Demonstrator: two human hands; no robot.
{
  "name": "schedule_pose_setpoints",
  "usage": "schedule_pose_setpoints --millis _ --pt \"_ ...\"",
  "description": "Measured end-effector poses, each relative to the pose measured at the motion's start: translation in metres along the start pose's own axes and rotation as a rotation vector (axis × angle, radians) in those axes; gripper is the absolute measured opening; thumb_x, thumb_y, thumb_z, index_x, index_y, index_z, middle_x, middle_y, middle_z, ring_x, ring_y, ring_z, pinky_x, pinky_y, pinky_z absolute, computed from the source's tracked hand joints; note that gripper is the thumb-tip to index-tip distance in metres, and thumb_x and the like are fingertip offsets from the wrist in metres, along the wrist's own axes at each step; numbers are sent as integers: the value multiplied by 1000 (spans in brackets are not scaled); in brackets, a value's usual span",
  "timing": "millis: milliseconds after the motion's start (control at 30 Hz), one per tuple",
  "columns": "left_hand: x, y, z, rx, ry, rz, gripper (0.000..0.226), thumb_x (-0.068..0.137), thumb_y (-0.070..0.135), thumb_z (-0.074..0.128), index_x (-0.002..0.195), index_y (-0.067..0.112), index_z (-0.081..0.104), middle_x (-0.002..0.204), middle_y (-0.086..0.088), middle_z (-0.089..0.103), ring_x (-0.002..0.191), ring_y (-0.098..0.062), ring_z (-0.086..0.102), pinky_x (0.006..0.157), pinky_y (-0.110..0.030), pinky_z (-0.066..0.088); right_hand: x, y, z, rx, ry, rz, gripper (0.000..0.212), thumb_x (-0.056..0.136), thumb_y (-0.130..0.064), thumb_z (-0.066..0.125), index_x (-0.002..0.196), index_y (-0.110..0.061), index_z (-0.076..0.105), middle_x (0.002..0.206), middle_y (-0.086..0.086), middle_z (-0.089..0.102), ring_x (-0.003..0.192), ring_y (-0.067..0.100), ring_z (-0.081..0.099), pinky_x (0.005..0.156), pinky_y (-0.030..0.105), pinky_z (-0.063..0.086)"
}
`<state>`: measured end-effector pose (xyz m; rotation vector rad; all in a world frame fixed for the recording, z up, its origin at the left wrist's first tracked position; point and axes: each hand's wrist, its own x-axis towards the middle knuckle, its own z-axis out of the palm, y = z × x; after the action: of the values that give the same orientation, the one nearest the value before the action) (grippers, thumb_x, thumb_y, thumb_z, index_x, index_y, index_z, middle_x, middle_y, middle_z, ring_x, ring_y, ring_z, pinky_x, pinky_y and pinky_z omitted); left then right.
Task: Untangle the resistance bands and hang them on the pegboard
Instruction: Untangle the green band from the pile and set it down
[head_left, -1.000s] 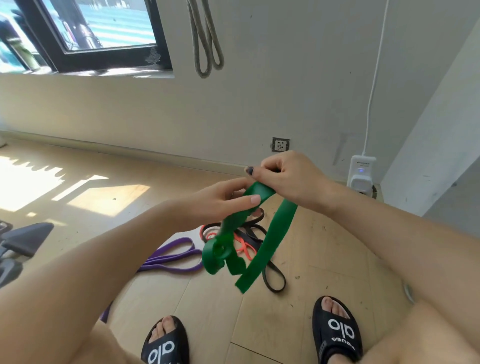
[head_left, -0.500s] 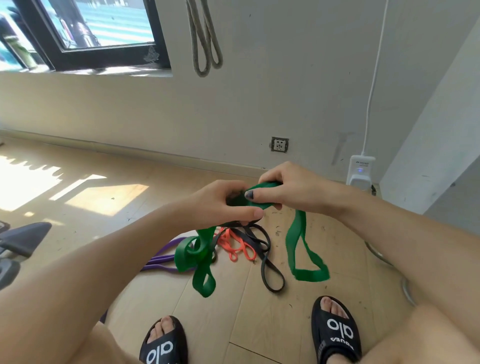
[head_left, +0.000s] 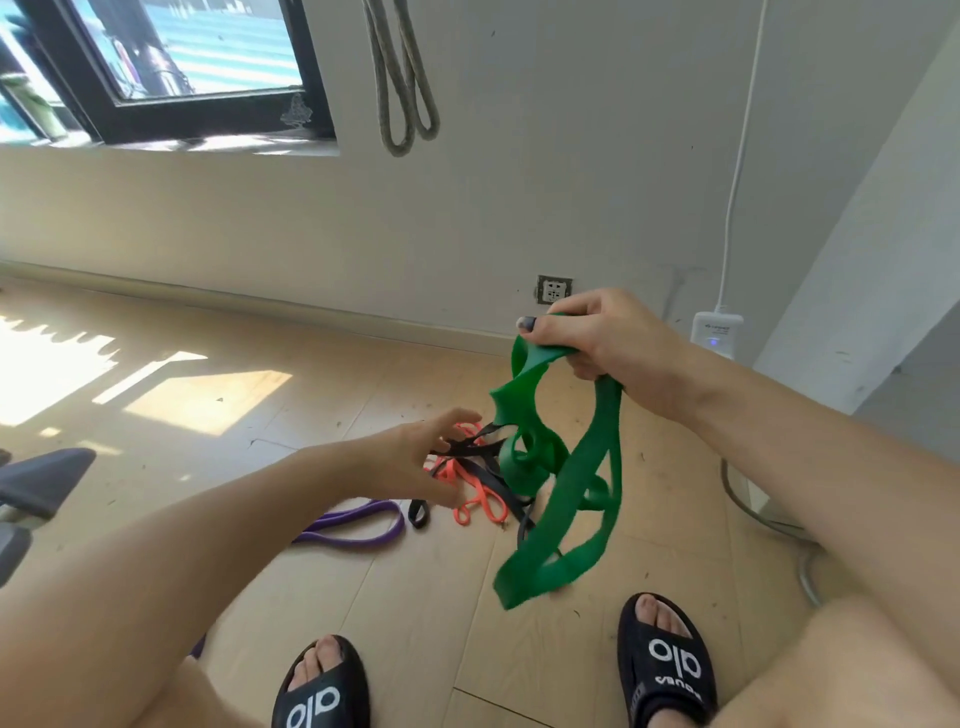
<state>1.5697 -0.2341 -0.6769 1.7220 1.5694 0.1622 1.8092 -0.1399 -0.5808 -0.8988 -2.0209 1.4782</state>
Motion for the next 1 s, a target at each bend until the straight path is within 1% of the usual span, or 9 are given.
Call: schedule_pose_setpoints --millis 133,267,367,467,533,633,767,900,1000 --pt "12 7 9 -16 -3 34 91 80 44 82 150 38 25 146 9 49 129 -14 51 112 -34 42 1 0 3 46 0 7 34 94 -25 70 65 -10 61 62 6 32 53 15 23 56 34 17" --pt "25 6 20 82 74 -34 46 87 39 75 124 24 51 116 4 63 106 -17 65 92 -29 58 0 -3 6 55 -37 -4 33 96 -27 68 74 -3 62 63 7 32 54 15 24 58 36 17" --pt "23 4 14 139 118 -90 18 97 27 62 112 20 55 108 -2 66 97 -20 66 78 -22 53 -1 -1 3 14 33 -6 43 94 -31 71 77 7 63 64 8 31 54 16 23 58 36 16" --pt "13 1 5 132 104 -174 15 105 29 50 119 24 51 109 -1 64 96 -18 63 82 -27 48 -1 5 -5 -69 190 24 41 92 -35 72 79 3 70 54 -1 35 47 9 29 56 28 22" --pt "7 -4 -5 63 108 -277 21 107 37 44 118 21 52 112 -6 66 98 -20 64 83 -33 53 0 10 -10 -153 290 40 39 93 -34 72 78 1 71 50 -7 39 47 6 35 56 27 27" --pt "-6 -19 -18 -261 42 -398 33 99 41 61 122 19 51 112 -11 71 95 -22 74 76 -35 63 2 16 -16 -259 381 47 39 92 -33 72 72 1 68 55 -2 44 57 13 41 55 26 32" --pt "-26 -34 -27 -451 -76 -446 48 91 20 75 130 14 48 117 -14 71 99 -23 75 82 -31 62 4 24 -21 -354 449 78 37 90 -29 73 60 -11 62 48 -7 41 51 12 39 42 14 27" --pt "-34 -41 -36 -658 -89 -414 41 92 10 71 129 5 54 122 -16 71 114 -27 70 103 -41 55 6 28 -22 -427 471 95 46 91 -26 71 52 -17 48 49 -5 39 51 15 37 51 27 28" --pt "-39 -44 -39 -760 -98 -407 39 89 3 71 125 4 55 122 -20 69 119 -33 67 108 -46 50 8 33 -27 -495 495 126 44 91 -28 69 53 -16 50 52 -2 41 55 19 40 53 31 29"
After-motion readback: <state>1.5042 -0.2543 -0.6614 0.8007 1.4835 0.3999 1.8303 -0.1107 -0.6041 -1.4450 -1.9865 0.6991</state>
